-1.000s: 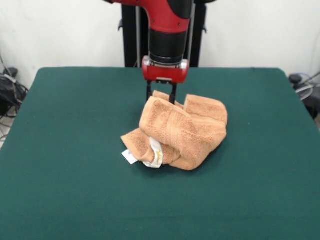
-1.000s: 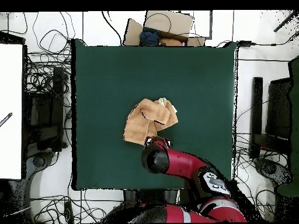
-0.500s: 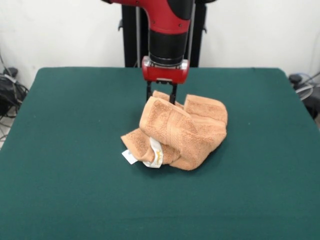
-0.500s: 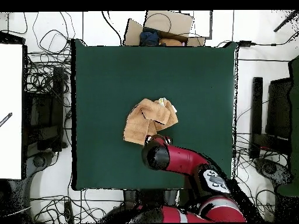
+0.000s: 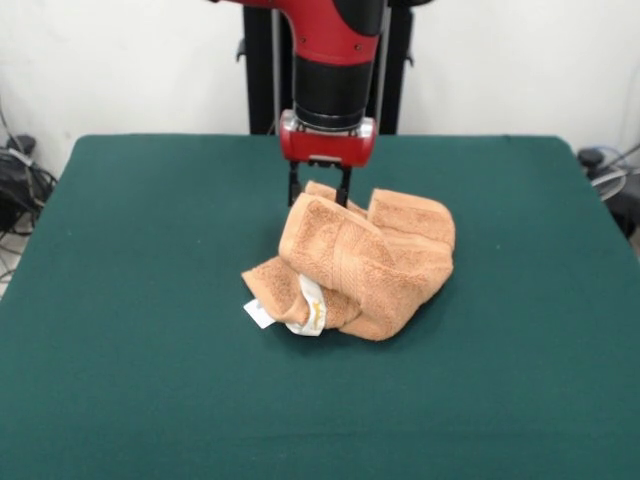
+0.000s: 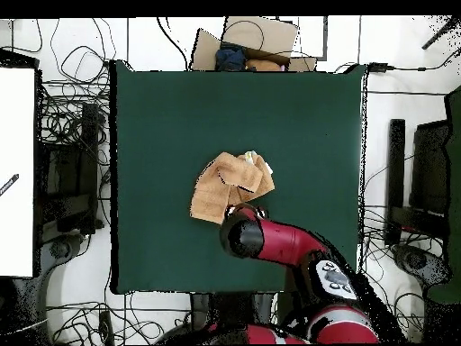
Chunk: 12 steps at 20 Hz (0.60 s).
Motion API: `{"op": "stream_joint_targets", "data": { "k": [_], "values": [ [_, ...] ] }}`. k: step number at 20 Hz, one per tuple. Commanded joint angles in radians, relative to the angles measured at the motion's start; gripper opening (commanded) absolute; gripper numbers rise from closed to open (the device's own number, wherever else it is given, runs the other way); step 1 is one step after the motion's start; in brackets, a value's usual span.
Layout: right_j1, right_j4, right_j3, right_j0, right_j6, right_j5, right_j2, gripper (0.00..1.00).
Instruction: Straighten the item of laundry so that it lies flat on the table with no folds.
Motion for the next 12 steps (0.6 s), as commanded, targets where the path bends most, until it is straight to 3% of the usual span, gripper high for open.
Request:
{"op": "stream_joint_targets", "data": {
  "k": [1,12],
  "values": [
    [-0.02,0.052,-0.076,0.04,0.143,0.112,0.075,1.0],
    [-0.042,0.053,-0.071,0.056,0.142,0.133,0.068,1.0]
  ]
}}
